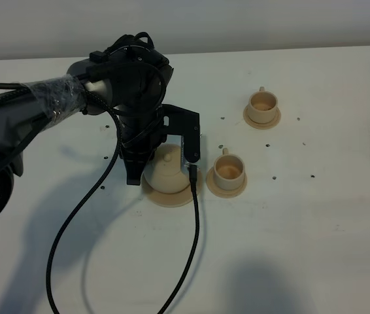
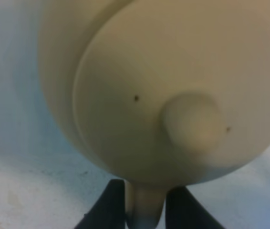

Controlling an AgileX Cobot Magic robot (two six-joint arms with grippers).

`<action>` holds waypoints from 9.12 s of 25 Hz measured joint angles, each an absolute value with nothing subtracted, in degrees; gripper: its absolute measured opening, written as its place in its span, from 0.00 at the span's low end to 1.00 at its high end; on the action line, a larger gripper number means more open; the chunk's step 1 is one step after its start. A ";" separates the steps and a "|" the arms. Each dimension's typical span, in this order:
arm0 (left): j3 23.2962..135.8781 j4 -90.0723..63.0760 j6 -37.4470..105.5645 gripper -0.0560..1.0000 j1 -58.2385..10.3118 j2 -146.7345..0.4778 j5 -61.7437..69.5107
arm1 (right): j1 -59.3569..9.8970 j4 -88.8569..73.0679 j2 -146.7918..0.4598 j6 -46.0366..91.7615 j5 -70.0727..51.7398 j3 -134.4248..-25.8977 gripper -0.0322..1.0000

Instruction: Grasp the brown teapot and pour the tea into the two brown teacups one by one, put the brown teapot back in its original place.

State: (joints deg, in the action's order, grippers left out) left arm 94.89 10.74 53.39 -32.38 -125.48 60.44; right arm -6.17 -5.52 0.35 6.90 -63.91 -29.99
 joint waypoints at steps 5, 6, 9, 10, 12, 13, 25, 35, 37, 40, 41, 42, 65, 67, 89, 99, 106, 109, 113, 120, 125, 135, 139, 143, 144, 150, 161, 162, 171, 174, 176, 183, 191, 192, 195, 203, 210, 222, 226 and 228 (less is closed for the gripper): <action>94.89 10.62 52.11 0.13 -32.38 -125.48 59.91 | -6.17 -5.52 0.35 6.90 -63.91 -29.99 0.06; 94.89 10.52 51.87 0.13 -32.38 -125.48 59.84 | -6.17 -5.52 0.35 6.90 -63.91 -29.99 0.06; 94.89 10.10 51.86 0.13 -32.38 -125.48 59.84 | -6.17 -5.52 0.35 6.90 -63.91 -29.99 0.06; 94.89 10.05 51.86 0.13 -32.38 -125.48 59.84 | -6.17 -5.52 0.35 6.90 -63.91 -29.99 0.06; 94.89 9.82 51.86 0.13 -32.38 -125.48 59.84 | -6.17 -5.52 0.35 6.90 -63.91 -29.99 0.06; 94.89 9.63 51.86 0.13 -32.38 -125.48 59.84 | -6.17 -5.52 0.35 6.90 -63.91 -29.99 0.06; 94.89 8.25 51.06 0.13 -32.33 -124.64 60.48 | -6.17 -5.52 0.35 6.90 -63.91 -29.99 0.06; 94.89 8.17 51.05 0.13 -31.66 -121.59 61.11 | -6.17 -5.52 0.35 6.90 -63.91 -29.99 0.06; 94.89 8.11 51.05 0.13 -31.28 -121.05 62.13 | -6.17 -5.52 0.35 6.90 -63.91 -29.99 0.06; 94.89 8.11 50.87 0.13 -30.92 -120.70 63.39 | -6.17 -5.52 0.35 6.90 -63.91 -29.99 0.06; 94.89 8.11 50.84 0.13 -30.86 -120.64 63.51 | -6.17 -5.52 0.35 6.90 -63.91 -29.99 0.06; 94.89 8.11 50.80 0.13 -30.80 -120.43 63.51 | -6.17 -5.52 0.35 6.90 -63.91 -29.99 0.06; 108.81 7.76 46.53 0.13 -30.24 -121.61 62.55 | -6.17 -5.52 0.35 6.90 -63.91 -29.99 0.06; 111.58 7.69 46.53 0.13 -30.24 -123.46 63.58 | -6.17 -5.52 0.35 6.90 -63.91 -29.99 0.06; 135.50 8.68 46.47 0.13 -32.45 -143.00 61.86 | -6.17 -5.52 0.35 6.90 -63.91 -29.99 0.06; 135.96 12.15 46.61 0.13 -32.45 -143.19 57.36 | -6.17 -5.52 0.35 6.90 -63.91 -29.99 0.06; 135.96 14.37 46.29 0.13 -32.71 -143.19 52.33 | -6.17 -5.52 0.35 6.90 -63.91 -29.99 0.06; 135.96 17.05 45.82 0.13 -33.44 -143.47 50.52 | -6.17 -5.52 0.35 6.90 -63.91 -29.99 0.06; 135.96 19.53 45.70 0.13 -34.33 -144.09 48.73 | -6.17 -5.52 0.35 6.90 -63.91 -29.99 0.06; 135.96 23.80 45.64 0.13 -35.89 -144.50 46.18 | -6.17 -5.57 0.35 6.90 -63.91 -29.99 0.06; 135.96 26.26 45.52 0.13 -36.25 -144.50 45.23 | -6.17 -5.57 0.35 6.90 -63.91 -29.99 0.06; 134.29 29.89 45.52 0.13 -36.57 -145.49 44.58 | -6.17 -5.57 0.35 6.90 -63.91 -29.99 0.06; 134.25 30.85 45.52 0.13 -36.63 -145.55 44.14 | -6.17 -5.57 0.35 6.90 -63.91 -29.99 0.06; 134.25 33.05 45.47 0.13 -36.97 -146.03 43.55 | -6.17 -5.57 0.35 6.90 -63.91 -29.99 0.06; 134.25 33.72 45.41 0.13 -37.11 -146.37 43.49 | -6.17 -5.57 0.35 6.90 -63.91 -29.99 0.06; 134.05 35.47 44.76 0.13 -38.24 -147.82 42.81 | -6.17 -5.57 0.35 6.90 -63.91 -29.99 0.06; 133.94 42.59 40.98 0.13 -39.86 -148.41 41.67 | -6.17 -5.57 0.35 6.90 -63.91 -29.99 0.06; 133.94 42.94 40.96 0.13 -39.97 -148.41 41.61 | -6.17 -5.57 0.35 6.90 -63.91 -29.99 0.06; 133.94 45.39 44.31 0.13 -40.04 -148.41 41.55 | -6.17 -5.57 0.35 6.90 -63.91 -29.99 0.06; 133.94 45.45 46.62 0.13 -40.04 -148.46 41.55 | -6.17 -5.57 0.35 6.90 -63.91 -29.99 0.06; 133.94 45.47 47.21 0.13 -40.04 -148.46 41.55 | -6.17 -5.57 0.35 6.90 -63.91 -29.99 0.06; 133.94 45.83 48.50 0.13 -40.04 -148.46 40.67 | -6.17 -5.57 0.35 6.90 -63.91 -29.99 0.06; 133.88 47.01 48.69 0.13 -41.05 -148.46 39.98 | -6.17 -5.57 0.35 6.90 -63.91 -29.99 0.06; 133.88 47.30 48.69 0.13 -41.14 -148.46 39.92 | -6.17 -5.57 0.35 6.90 -63.91 -29.99 0.06; 133.88 48.54 48.64 0.13 -41.46 -148.47 39.81 | -6.17 -5.57 0.35 6.90 -63.91 -29.99 0.06; 133.88 51.31 48.41 0.13 -41.82 -148.52 39.86 | -6.17 -5.57 0.35 6.90 -63.91 -29.99 0.06; 133.88 52.94 48.36 0.13 -41.82 -148.52 39.86 | -6.17 -5.57 0.35 6.90 -63.91 -29.99 0.06; 133.48 55.50 48.36 0.13 -41.82 -149.58 39.75 | -6.17 -5.57 0.35 6.90 -63.91 -29.99 0.06; 133.14 55.89 48.36 0.13 -41.93 -149.63 39.73 | -6.17 -5.57 0.35 6.90 -63.91 -29.99 0.06; 133.14 56.38 48.36 0.13 -41.93 -149.63 39.68 | -6.17 -5.57 0.35 6.90 -63.91 -29.99 0.06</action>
